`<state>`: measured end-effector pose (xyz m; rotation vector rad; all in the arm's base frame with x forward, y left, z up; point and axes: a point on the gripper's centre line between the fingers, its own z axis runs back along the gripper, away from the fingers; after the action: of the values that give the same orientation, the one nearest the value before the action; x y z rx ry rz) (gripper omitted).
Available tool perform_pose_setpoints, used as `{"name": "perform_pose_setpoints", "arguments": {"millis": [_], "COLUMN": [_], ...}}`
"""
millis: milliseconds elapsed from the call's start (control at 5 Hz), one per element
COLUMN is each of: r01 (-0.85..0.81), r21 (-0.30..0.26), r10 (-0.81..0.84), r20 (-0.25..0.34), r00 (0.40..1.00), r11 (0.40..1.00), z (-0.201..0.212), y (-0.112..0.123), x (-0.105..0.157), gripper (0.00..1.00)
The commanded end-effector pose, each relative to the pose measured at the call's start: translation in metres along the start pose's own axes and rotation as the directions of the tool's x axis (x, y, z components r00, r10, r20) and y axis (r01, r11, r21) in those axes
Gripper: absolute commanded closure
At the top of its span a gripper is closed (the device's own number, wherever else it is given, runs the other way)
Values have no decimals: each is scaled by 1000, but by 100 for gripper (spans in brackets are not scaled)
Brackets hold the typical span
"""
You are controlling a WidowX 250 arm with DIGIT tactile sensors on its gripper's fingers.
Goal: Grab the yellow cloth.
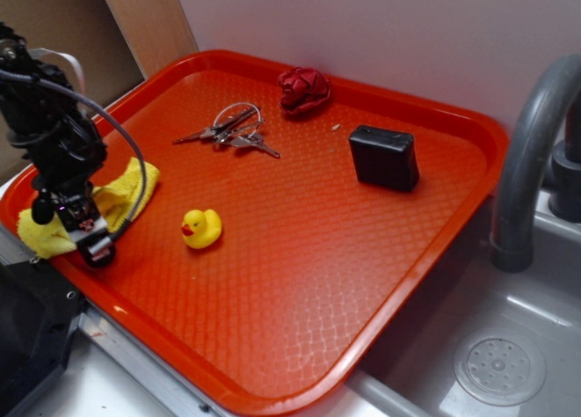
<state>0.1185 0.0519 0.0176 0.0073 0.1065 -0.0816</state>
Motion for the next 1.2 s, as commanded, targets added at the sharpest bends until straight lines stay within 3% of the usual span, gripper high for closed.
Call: {"name": "perform_pose_setpoints", "arguments": {"millis": [0, 200, 400, 600, 1000], "r01": [-110, -95, -86, -120, -148], "r21": [8, 13, 12, -49, -31], "r10": [108, 91, 82, 127, 151], "r20": [126, 189, 208, 198, 256], "r00": [986, 978, 975, 972, 955], "r11": [994, 995, 996, 992, 988], "z": [87, 142, 195, 237, 267], "y": [33, 15, -17, -37, -52], "x": [17, 44, 69, 72, 52], "gripper": [100, 100, 100, 100, 100]}}
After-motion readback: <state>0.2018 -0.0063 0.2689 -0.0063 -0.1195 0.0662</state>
